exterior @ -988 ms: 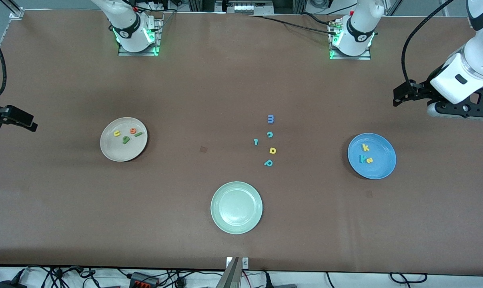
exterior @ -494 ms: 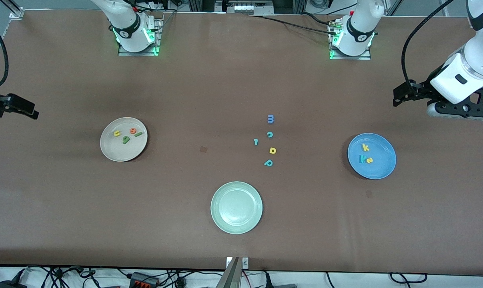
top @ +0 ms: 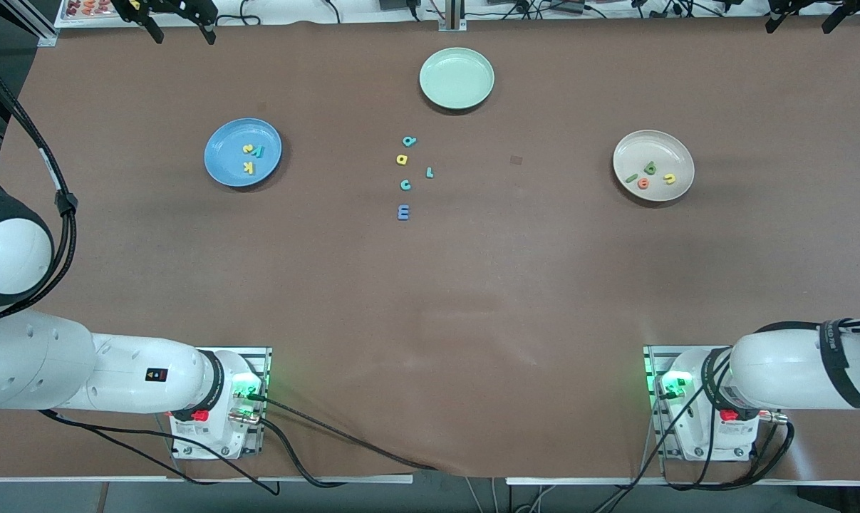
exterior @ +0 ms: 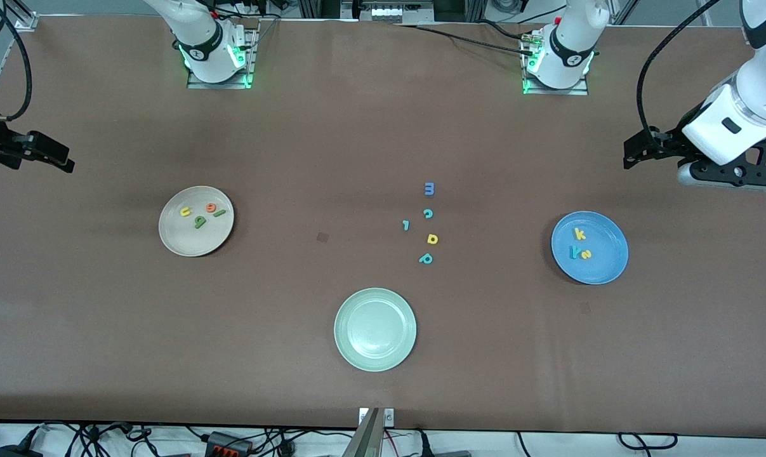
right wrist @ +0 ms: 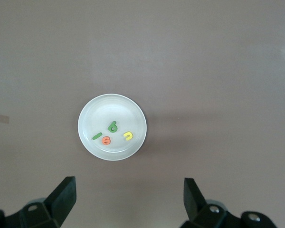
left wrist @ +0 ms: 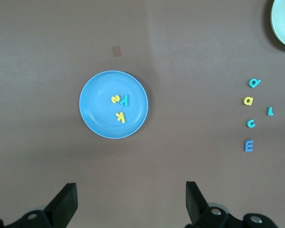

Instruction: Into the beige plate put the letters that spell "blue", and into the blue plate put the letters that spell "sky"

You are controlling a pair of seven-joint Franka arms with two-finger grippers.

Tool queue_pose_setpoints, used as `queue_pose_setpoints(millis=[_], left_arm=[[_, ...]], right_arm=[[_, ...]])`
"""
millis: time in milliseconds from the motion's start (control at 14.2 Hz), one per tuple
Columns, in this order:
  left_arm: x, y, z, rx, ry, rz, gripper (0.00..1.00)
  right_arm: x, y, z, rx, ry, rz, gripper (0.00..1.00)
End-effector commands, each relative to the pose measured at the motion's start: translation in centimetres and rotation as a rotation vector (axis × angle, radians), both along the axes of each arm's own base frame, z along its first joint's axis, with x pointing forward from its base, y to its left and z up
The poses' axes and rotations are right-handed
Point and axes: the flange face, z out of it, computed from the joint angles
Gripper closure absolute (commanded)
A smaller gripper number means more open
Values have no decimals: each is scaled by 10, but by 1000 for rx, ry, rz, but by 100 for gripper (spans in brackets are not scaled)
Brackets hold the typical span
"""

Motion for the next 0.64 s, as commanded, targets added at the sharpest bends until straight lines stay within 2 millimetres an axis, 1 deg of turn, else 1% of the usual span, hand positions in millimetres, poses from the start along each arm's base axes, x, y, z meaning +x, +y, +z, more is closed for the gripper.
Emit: queue_pose_setpoints(millis=[0,141,353,564], left_arm=[[4,-1,4,-10,8,-14,0],[4,-1,5,-10,6,-14,0],[4,-1,5,-10,6,-14,0],[4,1,5,-10,8,-14,0]], right_arm=[[-12,2,4,-12,-3,0,0],[-11,4,6,-13,-13,3,0],[-17,6,10,-13,-15,11,0],[-18,7,9,-5,-6,10,0]])
